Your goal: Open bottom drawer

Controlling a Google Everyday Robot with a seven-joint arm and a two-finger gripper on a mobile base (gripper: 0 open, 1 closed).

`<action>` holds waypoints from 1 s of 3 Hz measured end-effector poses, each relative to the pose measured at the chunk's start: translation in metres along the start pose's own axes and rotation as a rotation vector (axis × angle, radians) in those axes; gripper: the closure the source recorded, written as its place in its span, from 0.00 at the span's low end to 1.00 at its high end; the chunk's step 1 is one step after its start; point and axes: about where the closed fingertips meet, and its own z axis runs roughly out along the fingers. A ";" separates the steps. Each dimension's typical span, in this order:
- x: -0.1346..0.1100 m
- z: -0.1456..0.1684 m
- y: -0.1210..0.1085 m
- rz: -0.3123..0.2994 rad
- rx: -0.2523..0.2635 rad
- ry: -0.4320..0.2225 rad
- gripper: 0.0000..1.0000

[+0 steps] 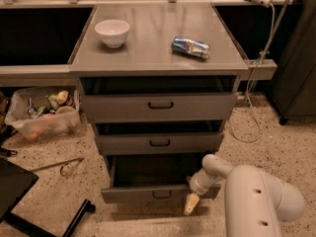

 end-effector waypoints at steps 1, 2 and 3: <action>0.007 -0.004 0.038 0.080 0.005 -0.023 0.00; 0.012 0.004 0.091 0.119 -0.010 -0.050 0.00; 0.012 0.017 0.134 0.118 -0.019 -0.065 0.00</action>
Offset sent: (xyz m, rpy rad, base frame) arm -0.1703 0.0250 0.0180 0.0679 0.1101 -0.1361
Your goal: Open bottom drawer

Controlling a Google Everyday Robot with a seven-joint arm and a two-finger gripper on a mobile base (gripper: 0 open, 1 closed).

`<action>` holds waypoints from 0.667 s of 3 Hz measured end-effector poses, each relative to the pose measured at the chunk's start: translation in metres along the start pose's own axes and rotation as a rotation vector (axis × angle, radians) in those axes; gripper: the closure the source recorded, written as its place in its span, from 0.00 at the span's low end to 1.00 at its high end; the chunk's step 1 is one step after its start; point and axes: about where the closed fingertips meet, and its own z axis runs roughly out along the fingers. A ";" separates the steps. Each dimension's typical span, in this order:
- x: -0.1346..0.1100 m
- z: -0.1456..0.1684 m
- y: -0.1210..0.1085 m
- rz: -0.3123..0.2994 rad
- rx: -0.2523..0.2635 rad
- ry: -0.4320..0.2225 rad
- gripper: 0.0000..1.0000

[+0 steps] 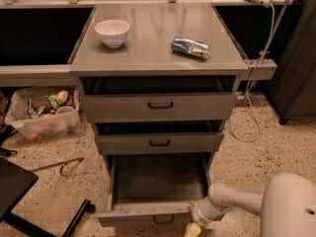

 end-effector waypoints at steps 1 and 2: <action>0.000 0.000 0.000 0.000 0.000 0.000 0.00; -0.001 0.001 0.000 0.001 -0.009 0.002 0.00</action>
Offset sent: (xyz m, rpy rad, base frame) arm -0.0243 0.0122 -0.0140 0.0129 0.0797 0.0386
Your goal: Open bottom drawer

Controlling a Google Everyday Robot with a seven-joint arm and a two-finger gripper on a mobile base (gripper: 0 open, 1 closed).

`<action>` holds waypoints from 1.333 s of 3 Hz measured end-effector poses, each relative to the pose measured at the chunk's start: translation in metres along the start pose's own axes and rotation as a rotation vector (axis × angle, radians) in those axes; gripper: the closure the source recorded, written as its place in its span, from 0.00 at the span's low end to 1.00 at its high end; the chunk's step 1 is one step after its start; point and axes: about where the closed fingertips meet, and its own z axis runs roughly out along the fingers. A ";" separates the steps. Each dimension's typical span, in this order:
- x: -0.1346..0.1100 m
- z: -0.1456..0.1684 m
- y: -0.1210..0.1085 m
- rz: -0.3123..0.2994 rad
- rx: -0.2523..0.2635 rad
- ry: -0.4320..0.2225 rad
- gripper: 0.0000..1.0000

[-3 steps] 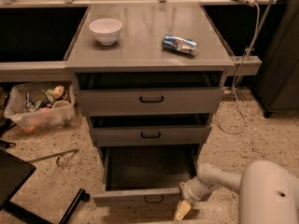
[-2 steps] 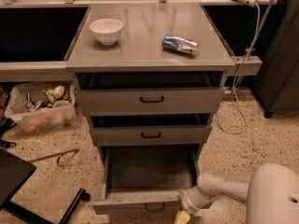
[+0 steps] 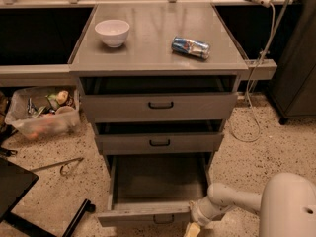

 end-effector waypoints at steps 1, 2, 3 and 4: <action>-0.002 0.003 0.004 0.004 -0.021 -0.011 0.00; -0.003 0.002 0.002 0.005 -0.022 -0.012 0.00; -0.007 0.003 0.007 0.006 -0.044 -0.028 0.00; -0.008 0.003 0.004 0.006 -0.044 -0.029 0.00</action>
Offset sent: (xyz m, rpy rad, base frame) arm -0.1850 -0.0139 0.0168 0.3878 0.1970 -0.1754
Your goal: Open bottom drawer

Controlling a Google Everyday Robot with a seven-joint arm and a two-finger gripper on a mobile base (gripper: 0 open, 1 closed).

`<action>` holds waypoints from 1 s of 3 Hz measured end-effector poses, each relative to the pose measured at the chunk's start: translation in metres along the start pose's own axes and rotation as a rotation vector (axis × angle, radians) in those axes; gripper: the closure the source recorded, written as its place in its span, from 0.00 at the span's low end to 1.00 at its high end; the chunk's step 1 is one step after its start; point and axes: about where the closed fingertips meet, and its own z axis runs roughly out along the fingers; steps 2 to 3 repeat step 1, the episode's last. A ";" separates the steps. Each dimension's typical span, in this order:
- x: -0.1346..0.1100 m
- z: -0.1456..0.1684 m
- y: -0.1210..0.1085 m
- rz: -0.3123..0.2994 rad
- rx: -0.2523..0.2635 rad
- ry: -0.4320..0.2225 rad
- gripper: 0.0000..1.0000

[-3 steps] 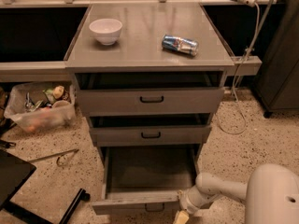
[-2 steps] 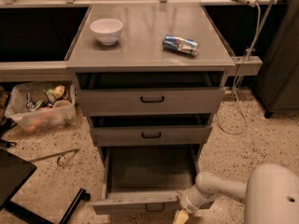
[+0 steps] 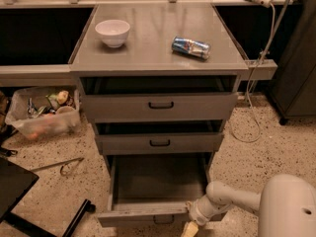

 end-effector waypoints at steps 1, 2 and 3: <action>-0.010 -0.002 0.006 -0.006 -0.007 -0.038 0.00; -0.010 -0.002 0.006 -0.006 -0.007 -0.038 0.00; -0.010 -0.002 0.006 -0.006 -0.007 -0.038 0.00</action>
Offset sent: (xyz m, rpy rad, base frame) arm 0.0000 0.0000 0.0000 0.0000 0.0000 0.0000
